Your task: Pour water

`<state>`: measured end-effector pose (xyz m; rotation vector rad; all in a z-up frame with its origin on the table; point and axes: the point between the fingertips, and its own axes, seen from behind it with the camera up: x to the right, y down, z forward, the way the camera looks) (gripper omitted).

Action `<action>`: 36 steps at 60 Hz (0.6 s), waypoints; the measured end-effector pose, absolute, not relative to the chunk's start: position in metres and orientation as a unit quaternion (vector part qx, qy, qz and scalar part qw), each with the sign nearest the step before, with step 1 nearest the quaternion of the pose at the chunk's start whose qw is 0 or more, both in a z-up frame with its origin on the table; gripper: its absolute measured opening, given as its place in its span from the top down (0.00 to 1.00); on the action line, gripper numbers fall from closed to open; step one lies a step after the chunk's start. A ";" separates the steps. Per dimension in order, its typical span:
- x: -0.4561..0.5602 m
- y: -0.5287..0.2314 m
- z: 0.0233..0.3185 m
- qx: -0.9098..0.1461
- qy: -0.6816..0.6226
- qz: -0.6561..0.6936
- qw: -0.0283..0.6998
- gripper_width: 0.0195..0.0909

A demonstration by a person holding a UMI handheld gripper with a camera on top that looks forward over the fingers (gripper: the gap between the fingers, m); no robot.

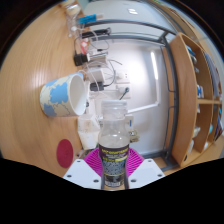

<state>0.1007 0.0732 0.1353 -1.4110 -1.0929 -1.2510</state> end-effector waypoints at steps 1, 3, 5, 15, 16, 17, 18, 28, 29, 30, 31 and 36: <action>0.100 0.076 0.137 -0.563 -0.455 -0.519 0.454 0.91; 0.095 0.081 0.139 -0.542 -0.476 -0.535 0.439 0.91; 0.092 0.086 0.140 -0.523 -0.495 -0.551 0.422 0.91; 0.065 0.103 0.148 -0.418 -0.574 -0.605 0.361 0.91; 0.063 0.104 0.150 -0.409 -0.578 -0.610 0.355 0.91; 0.061 0.105 0.150 -0.402 -0.583 -0.614 0.350 0.91; 0.059 0.106 0.151 -0.394 -0.587 -0.618 0.344 0.91; 0.039 0.112 0.161 -0.299 -0.624 -0.659 0.296 0.91; 0.037 0.112 0.160 -0.295 -0.627 -0.659 0.294 0.91; 0.037 0.113 0.158 -0.293 -0.628 -0.658 0.294 0.91; 0.037 0.113 0.157 -0.293 -0.630 -0.658 0.291 0.90; 0.038 0.112 0.155 -0.284 -0.632 -0.663 0.283 0.91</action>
